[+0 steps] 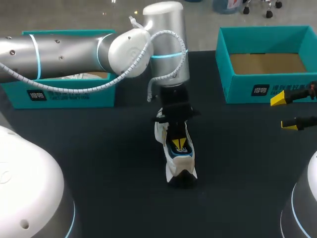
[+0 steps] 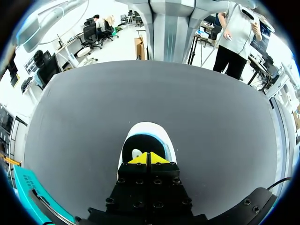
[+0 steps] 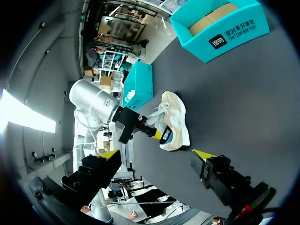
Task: Take the shoe out of the shoebox, open the shoe tongue, remove and reinsert the insole, then place the shoe into the shoebox
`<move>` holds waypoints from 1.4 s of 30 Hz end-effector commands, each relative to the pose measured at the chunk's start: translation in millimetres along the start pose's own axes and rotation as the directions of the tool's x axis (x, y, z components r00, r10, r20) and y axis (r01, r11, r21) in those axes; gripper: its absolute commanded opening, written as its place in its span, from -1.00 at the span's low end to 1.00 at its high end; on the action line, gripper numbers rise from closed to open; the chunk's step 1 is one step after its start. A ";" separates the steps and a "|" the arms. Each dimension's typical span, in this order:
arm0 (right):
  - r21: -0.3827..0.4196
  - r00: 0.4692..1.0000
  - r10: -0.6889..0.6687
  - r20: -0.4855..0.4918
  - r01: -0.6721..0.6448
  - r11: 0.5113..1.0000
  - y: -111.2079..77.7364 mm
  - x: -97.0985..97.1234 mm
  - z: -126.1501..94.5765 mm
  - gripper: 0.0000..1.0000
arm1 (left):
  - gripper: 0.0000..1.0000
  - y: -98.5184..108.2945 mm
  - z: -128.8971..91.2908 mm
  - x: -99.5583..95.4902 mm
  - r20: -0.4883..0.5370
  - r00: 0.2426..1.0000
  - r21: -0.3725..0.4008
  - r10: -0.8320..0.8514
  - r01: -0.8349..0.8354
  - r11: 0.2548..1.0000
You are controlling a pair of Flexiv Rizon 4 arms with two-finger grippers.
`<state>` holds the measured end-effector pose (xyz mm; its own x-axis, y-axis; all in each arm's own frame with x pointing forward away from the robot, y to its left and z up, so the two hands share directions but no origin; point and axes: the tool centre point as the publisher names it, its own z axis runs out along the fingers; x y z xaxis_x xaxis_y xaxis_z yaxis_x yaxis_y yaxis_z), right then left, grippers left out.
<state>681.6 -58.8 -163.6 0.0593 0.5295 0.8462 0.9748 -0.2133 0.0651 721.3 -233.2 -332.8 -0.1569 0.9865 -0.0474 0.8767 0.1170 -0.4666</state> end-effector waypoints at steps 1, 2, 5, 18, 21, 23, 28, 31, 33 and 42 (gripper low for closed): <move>0.000 1.000 0.002 0.003 -0.002 1.000 -0.3 0.3 0.5 1.00 | -1.00 2.7 13.8 -7.2 -0.026 1.000 0.005 -0.001 0.001 1.000; 0.000 1.000 0.002 0.003 -0.002 1.000 -0.3 0.3 0.5 1.00 | -1.00 3.4 17.6 -7.5 -0.036 0.999 0.007 -0.003 0.003 1.000; 0.000 1.000 0.002 0.003 -0.002 1.000 -0.3 0.3 0.5 1.00 | -1.00 5.7 24.9 -7.5 -0.047 0.999 0.011 -0.010 0.011 1.000; 0.000 1.000 0.002 0.003 -0.002 1.000 -0.3 0.3 0.5 1.00 | -1.00 3.3 6.1 -2.1 0.006 0.999 -0.037 -0.033 0.033 0.999; 0.000 1.000 0.002 0.003 -0.002 1.000 -0.3 0.3 0.5 1.00 | -1.00 -2.9 0.4 -5.9 0.025 1.000 -0.023 -0.004 0.005 1.000; 0.000 1.000 0.002 0.003 -0.002 1.000 -0.3 0.3 0.5 1.00 | -1.00 -6.9 -1.3 -7.6 0.034 0.999 -0.001 0.025 -0.025 1.000; 0.000 1.000 0.002 0.003 -0.002 1.000 -0.3 0.3 0.5 1.00 | -1.00 -10.1 0.8 -12.0 0.031 0.998 0.017 0.048 -0.048 0.999; 0.000 1.000 0.002 0.003 -0.002 1.000 -0.3 0.3 0.5 1.00 | -1.00 -11.0 2.9 -12.7 0.026 0.998 0.024 0.054 -0.055 0.998; 0.000 1.000 0.002 0.003 -0.002 1.000 -0.3 0.3 0.5 1.00 | -1.00 -11.6 4.2 -12.8 0.023 0.998 0.036 0.063 -0.064 0.997; 0.000 1.000 0.002 0.003 -0.002 1.000 -0.3 0.3 0.5 1.00 | -1.00 -16.4 7.9 -15.2 0.029 0.995 0.067 0.092 -0.094 0.993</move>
<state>681.6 -58.8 -163.6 0.0593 0.5295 0.8462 0.9748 -0.2133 0.0651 705.0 -249.4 -329.7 -0.0936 0.9892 -0.1126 0.8596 0.0233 -0.5105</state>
